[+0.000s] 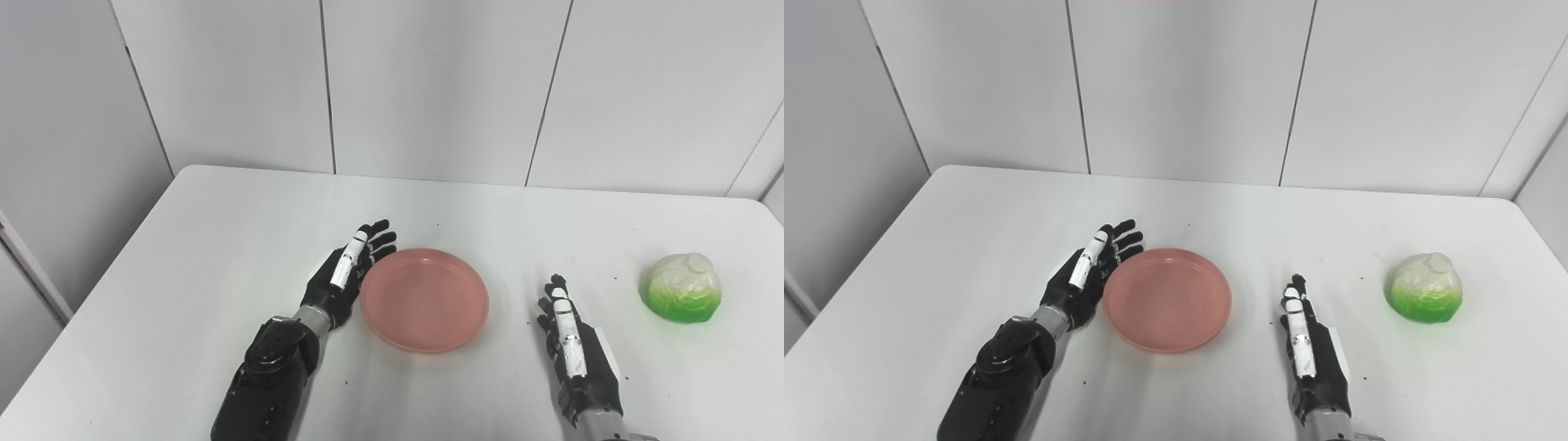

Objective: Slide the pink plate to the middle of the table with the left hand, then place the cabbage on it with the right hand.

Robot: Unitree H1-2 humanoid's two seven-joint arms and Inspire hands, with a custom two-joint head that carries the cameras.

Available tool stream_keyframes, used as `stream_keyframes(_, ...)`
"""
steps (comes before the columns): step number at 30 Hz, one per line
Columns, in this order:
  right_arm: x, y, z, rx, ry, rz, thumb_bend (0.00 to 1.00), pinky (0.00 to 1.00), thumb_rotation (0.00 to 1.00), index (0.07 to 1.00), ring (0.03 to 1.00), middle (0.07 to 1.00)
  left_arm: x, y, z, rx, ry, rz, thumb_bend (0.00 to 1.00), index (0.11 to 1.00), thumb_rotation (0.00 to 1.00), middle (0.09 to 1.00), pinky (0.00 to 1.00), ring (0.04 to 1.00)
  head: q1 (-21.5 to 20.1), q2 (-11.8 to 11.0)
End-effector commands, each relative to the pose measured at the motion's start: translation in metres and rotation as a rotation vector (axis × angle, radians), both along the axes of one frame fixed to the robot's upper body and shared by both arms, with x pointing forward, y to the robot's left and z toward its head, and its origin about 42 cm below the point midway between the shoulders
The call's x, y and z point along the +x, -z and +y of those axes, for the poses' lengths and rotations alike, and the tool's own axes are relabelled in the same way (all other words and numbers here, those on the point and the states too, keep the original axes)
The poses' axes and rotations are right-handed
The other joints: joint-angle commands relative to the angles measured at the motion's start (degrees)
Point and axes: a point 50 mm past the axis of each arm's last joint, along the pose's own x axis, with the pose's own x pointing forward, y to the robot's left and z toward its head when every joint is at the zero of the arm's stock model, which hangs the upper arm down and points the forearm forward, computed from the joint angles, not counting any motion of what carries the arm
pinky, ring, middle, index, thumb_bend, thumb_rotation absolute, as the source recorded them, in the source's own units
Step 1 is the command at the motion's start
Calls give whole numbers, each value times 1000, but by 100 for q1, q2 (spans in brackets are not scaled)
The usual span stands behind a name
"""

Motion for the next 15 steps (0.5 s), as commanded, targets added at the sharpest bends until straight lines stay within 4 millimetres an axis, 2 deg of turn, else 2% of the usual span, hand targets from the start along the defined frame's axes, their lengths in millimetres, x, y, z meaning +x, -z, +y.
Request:
stream_keyframes(1, 6, -13, 6, 7, -9, -78, 210, 1000, 1000, 1000, 989, 999, 5, -6, -3, 2, 23, -13, 402, 890, 1000, 906, 919, 909, -10, -3)
stream_keyframes(13, 10, -15, 4, 3, 8, -76, 225, 1000, 1000, 1000, 993, 1000, 2, -1, 1, 3, 21, -10, 413, 891, 1000, 908, 922, 912, -447, -26)
stream_keyframes(15, 12, -17, 3, -7, 27, -100, 217, 975, 1000, 999, 979, 991, 2, 0, 2, 2, 18, -10, 416, 897, 1000, 911, 926, 915, -550, -52)
